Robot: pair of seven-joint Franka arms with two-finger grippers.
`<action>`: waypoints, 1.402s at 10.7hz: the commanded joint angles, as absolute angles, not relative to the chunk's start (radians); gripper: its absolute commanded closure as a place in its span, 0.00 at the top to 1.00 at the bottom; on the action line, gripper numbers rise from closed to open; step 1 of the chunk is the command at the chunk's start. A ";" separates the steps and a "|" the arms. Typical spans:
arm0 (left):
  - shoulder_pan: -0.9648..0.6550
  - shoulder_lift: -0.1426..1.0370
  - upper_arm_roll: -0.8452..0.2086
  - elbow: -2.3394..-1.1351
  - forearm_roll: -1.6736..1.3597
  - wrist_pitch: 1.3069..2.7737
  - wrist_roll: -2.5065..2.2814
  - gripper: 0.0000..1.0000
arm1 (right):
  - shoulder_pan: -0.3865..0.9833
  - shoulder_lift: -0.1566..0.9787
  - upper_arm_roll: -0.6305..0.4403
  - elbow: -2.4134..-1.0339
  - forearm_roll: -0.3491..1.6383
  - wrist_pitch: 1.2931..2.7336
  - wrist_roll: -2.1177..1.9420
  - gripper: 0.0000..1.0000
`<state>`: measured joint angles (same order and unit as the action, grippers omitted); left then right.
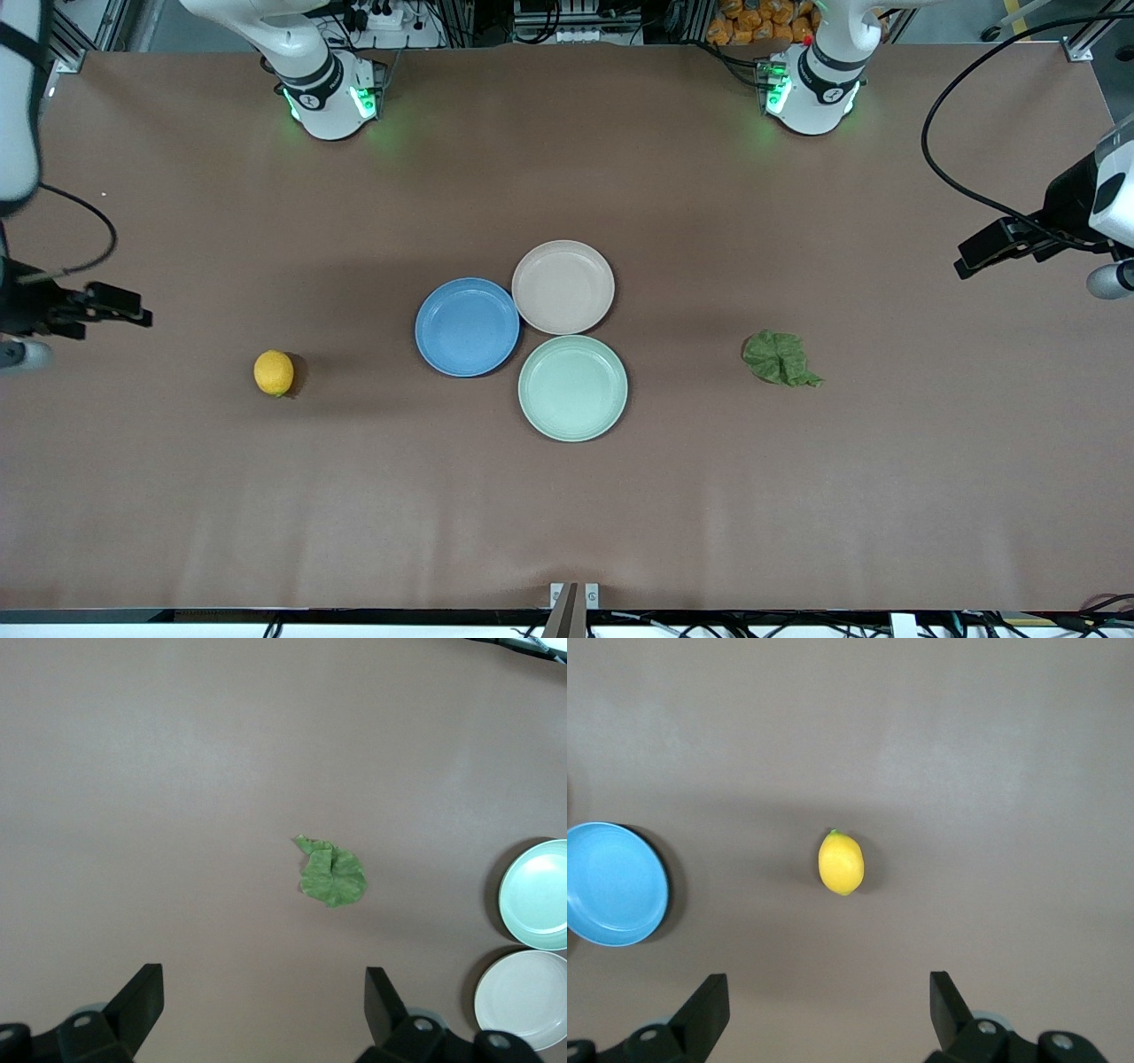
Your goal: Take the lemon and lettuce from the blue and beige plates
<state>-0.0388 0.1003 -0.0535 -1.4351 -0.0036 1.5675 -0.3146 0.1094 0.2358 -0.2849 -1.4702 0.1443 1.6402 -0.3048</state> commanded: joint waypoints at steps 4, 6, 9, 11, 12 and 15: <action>-0.038 0.058 -0.048 -1.457 0.002 1.559 -0.293 1.00 | 0.037 0.078 -0.138 -1.489 0.058 1.586 -0.074 1.00; -0.032 0.051 -0.048 -1.460 0.000 1.559 -0.285 1.00 | 0.034 0.031 -0.129 -1.497 0.051 1.548 -0.066 1.00; -0.029 0.048 -0.054 -1.460 0.000 1.557 -0.287 1.00 | 0.019 -0.046 -0.080 -1.563 0.019 1.539 -0.043 1.00; -0.031 0.049 -0.054 -1.460 0.000 1.557 -0.287 1.00 | 0.008 -0.054 -0.065 -1.566 0.003 1.540 -0.037 1.00; -0.031 0.052 -0.054 -1.459 0.002 1.557 -0.282 1.00 | 0.005 -0.060 -0.057 -1.566 0.003 1.540 -0.037 1.00; -0.031 0.057 -0.054 -1.456 0.005 1.557 -0.272 1.00 | 0.006 -0.069 -0.055 -1.565 0.003 1.531 -0.038 1.00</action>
